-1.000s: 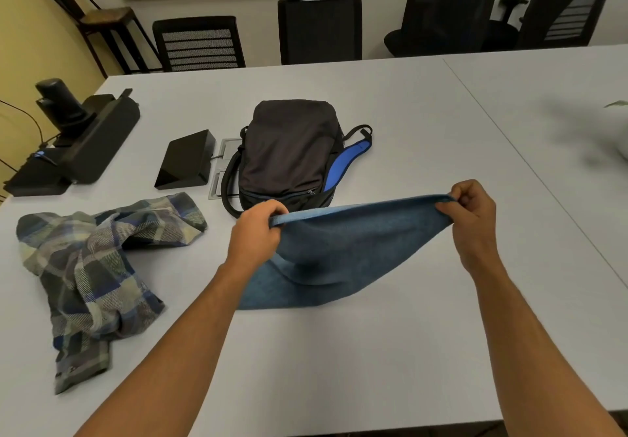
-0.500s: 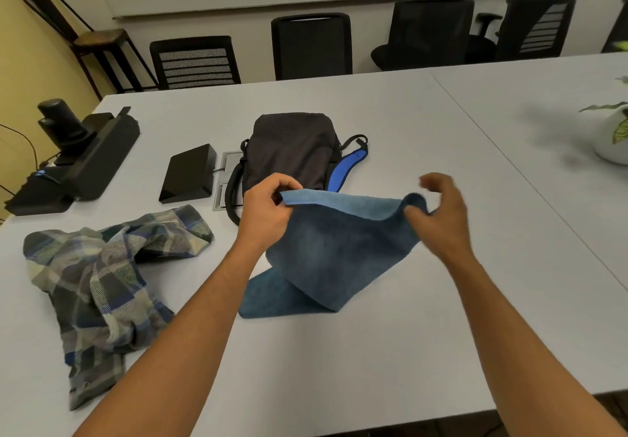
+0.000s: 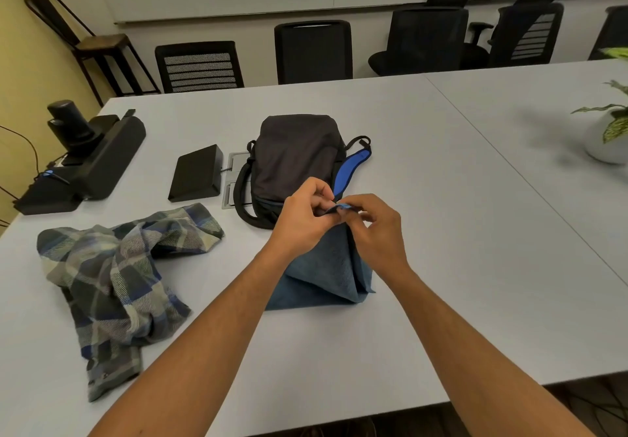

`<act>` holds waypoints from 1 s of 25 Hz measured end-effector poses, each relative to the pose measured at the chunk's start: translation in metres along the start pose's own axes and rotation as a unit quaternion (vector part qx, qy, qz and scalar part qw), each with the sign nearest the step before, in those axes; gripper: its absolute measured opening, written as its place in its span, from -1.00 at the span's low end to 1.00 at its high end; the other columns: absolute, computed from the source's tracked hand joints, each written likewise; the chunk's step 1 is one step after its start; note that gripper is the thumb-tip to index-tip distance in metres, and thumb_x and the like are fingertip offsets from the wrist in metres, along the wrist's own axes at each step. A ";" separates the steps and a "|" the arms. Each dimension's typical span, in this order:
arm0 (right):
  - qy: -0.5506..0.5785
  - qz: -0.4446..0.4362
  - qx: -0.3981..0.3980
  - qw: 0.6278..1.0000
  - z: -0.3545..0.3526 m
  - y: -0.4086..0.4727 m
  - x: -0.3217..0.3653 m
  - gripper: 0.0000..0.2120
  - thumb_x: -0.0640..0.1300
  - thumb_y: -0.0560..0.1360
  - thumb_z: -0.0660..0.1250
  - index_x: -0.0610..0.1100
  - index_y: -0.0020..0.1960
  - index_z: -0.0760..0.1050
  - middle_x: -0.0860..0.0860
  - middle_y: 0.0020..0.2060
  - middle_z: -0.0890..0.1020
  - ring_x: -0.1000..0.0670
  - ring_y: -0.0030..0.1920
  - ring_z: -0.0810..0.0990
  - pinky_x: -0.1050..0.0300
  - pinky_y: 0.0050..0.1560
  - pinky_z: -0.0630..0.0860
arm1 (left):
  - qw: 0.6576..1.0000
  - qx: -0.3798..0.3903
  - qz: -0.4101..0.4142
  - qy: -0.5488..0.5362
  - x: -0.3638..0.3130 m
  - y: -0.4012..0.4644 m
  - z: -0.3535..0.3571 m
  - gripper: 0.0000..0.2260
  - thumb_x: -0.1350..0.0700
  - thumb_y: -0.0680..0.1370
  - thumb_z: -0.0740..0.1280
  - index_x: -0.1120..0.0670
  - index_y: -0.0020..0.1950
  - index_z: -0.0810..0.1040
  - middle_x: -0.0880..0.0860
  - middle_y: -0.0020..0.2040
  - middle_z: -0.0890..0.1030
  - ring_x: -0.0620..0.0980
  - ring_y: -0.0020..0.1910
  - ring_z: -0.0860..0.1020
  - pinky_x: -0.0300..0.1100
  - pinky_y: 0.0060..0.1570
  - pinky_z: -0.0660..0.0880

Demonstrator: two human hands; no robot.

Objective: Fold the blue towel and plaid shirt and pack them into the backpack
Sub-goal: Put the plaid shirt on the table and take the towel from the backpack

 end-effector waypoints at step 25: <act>0.239 0.187 -0.196 0.932 -0.220 0.037 -0.088 -0.91 -0.12 0.59 0.35 -0.07 -0.09 0.57 0.13 -0.28 0.61 0.15 -0.21 0.56 0.26 -0.07 0.50 | 0.924 -0.069 -0.258 0.275 0.151 -0.104 0.048 -0.97 0.14 0.56 0.36 0.05 -0.01 0.55 -0.03 -0.15 0.57 -0.01 -0.18 0.53 -0.19 -0.21 0.39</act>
Point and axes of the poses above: each hand's wrist, its own y-axis towards the middle knuckle, its own z-axis out of the palm, x = y × z, the point moved 10 cm from there along y, towards the middle knuckle
